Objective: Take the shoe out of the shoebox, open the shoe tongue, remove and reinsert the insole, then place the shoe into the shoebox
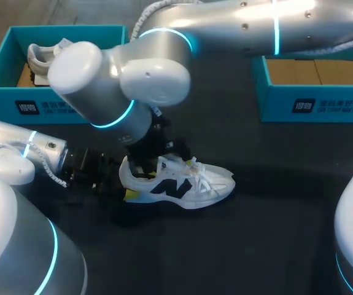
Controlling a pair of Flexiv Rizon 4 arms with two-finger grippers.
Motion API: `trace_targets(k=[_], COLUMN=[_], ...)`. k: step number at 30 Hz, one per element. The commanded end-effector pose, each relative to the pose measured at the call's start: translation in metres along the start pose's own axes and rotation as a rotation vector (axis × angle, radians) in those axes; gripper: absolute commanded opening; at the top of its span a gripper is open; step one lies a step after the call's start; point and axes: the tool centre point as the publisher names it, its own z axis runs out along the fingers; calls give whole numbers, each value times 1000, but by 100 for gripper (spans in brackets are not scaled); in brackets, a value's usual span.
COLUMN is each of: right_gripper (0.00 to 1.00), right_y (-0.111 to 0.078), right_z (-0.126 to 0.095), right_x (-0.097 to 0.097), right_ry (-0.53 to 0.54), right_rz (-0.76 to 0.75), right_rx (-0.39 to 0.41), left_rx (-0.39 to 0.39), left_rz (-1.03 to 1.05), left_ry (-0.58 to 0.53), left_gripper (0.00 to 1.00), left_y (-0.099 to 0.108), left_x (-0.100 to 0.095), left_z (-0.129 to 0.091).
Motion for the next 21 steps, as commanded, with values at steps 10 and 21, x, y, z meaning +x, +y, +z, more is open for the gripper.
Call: trace_targets(k=[10,21], right_gripper=[35,0], right_y=[-6,-6], right_z=[-8,-6], right_x=[-14,-34], right_ry=[-103,-75], right_rz=[637,628], right_rx=[-4,8], left_rx=[1,1], left_rz=[0,0], left_ry=[-2,-2], left_gripper=[0,0], left_y=[2,2], left_x=[-2,-2], left_z=[3,3])
